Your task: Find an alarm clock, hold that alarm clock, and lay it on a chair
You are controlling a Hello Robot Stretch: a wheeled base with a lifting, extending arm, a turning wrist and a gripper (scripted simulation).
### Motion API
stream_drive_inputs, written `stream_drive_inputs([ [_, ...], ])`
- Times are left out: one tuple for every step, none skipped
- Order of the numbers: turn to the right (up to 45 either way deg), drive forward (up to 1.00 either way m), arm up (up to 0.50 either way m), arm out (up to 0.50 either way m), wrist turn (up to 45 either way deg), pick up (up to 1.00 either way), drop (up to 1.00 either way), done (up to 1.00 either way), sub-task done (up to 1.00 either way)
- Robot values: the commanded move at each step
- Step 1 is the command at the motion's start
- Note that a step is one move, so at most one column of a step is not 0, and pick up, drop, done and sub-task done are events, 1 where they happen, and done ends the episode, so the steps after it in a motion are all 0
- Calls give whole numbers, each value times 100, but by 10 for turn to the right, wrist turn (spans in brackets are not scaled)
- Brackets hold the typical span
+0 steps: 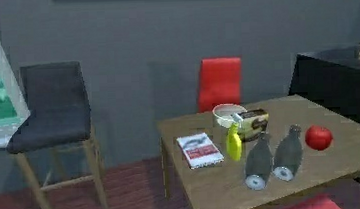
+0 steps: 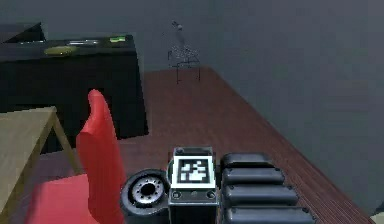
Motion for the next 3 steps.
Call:
stream_drive_inputs([
  [-450, 0, 0, 0, 0, 0, 0, 0, 0],
  [-90, 0, 0, 0, 0, 0, 0, 0, 0],
  [0, 0, 0, 48, 0, 0, 0, 0, 0],
])
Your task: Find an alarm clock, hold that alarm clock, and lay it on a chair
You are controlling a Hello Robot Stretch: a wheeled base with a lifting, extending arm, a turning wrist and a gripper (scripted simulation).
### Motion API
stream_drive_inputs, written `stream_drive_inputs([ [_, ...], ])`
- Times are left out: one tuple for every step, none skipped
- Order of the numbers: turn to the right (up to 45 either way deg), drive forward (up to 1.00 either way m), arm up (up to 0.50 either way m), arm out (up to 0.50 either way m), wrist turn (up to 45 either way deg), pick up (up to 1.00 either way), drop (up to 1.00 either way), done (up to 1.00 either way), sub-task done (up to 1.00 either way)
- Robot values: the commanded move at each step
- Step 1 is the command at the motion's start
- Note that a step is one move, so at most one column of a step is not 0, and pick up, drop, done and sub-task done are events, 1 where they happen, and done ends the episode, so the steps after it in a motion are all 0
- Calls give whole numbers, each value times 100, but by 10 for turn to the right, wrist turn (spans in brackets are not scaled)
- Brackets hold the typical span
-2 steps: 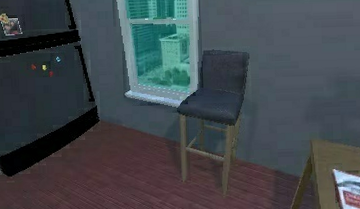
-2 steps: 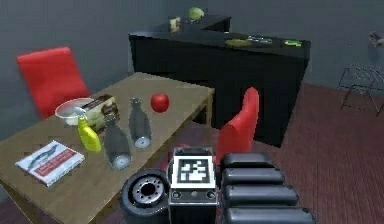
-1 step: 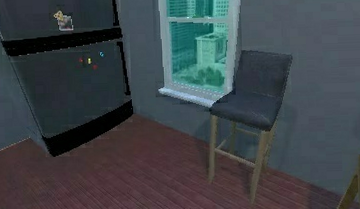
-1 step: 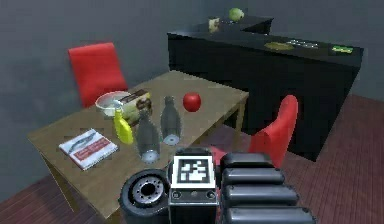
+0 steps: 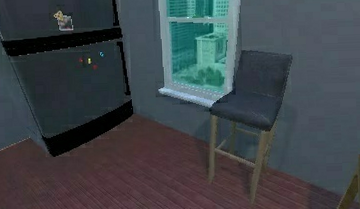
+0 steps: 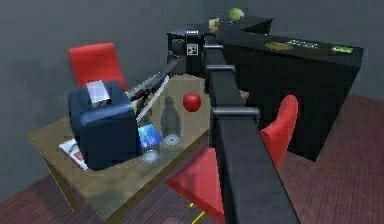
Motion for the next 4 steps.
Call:
stream_drive_inputs([
  [0, 0, 0, 0, 450, 0, 0, 0, 0],
  [0, 0, 0, 0, 450, 0, 0, 0, 0],
  [0, 0, 0, 0, 450, 0, 0, 0, 0],
  [0, 0, 0, 0, 330, 0, 0, 0, 0],
])
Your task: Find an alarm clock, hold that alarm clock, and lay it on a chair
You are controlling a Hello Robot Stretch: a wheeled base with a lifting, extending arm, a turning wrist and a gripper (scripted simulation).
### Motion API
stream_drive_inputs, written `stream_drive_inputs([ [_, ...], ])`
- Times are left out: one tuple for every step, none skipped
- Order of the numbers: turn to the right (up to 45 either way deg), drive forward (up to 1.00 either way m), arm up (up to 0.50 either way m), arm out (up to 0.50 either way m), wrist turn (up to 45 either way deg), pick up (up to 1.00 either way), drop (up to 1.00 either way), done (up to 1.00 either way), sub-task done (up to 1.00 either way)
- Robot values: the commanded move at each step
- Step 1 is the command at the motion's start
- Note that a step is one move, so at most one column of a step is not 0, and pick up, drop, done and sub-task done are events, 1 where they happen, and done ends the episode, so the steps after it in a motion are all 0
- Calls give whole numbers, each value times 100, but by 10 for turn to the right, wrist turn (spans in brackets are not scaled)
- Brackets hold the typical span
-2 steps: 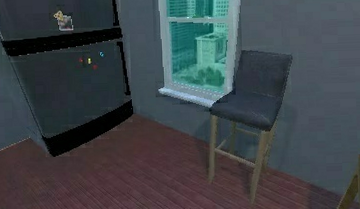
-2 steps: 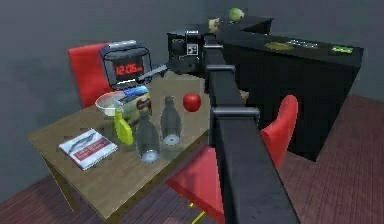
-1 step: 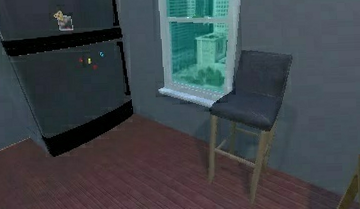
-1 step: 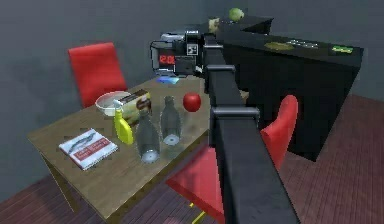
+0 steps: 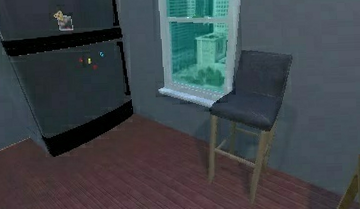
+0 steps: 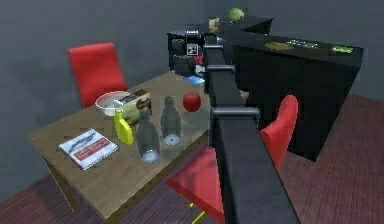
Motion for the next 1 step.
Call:
stream_drive_inputs([
  [0, 0, -30, 0, 0, 0, 0, 0, 0],
])
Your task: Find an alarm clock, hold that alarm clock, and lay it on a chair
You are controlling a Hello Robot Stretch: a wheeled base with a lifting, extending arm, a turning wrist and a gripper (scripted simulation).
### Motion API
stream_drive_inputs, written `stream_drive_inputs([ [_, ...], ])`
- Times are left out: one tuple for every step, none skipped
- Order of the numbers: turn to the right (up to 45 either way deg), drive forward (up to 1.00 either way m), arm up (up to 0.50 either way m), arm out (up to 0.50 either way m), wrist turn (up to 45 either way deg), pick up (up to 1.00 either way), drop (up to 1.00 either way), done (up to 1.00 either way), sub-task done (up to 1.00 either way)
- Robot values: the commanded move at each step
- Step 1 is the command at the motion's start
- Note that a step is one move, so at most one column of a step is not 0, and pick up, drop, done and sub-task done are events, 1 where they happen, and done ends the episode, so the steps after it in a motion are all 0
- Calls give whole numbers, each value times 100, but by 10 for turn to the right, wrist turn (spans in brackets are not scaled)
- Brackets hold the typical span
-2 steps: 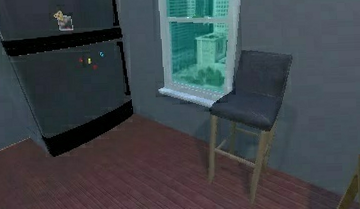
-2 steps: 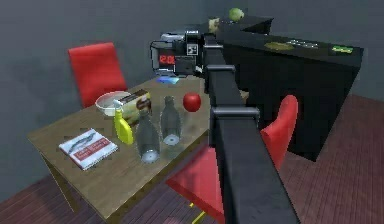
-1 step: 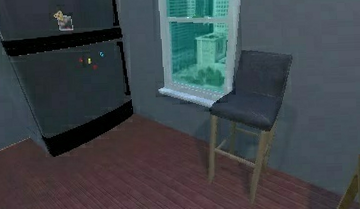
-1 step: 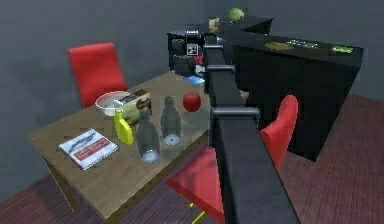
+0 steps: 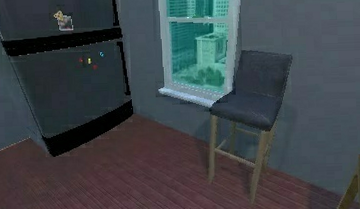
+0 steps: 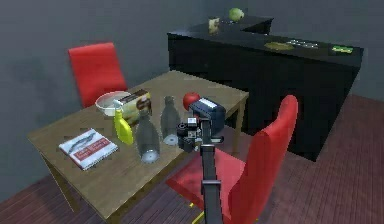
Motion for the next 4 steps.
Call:
stream_drive_inputs([
  [0, 0, -32, 0, 0, 0, 0, 0, 0],
  [0, 0, 0, 0, 0, 0, 100, 0, 0],
  [0, 0, 10, 0, 0, 0, 0, 0, 0],
  [0, 0, 0, -8, 0, 0, 0, 0, 0],
])
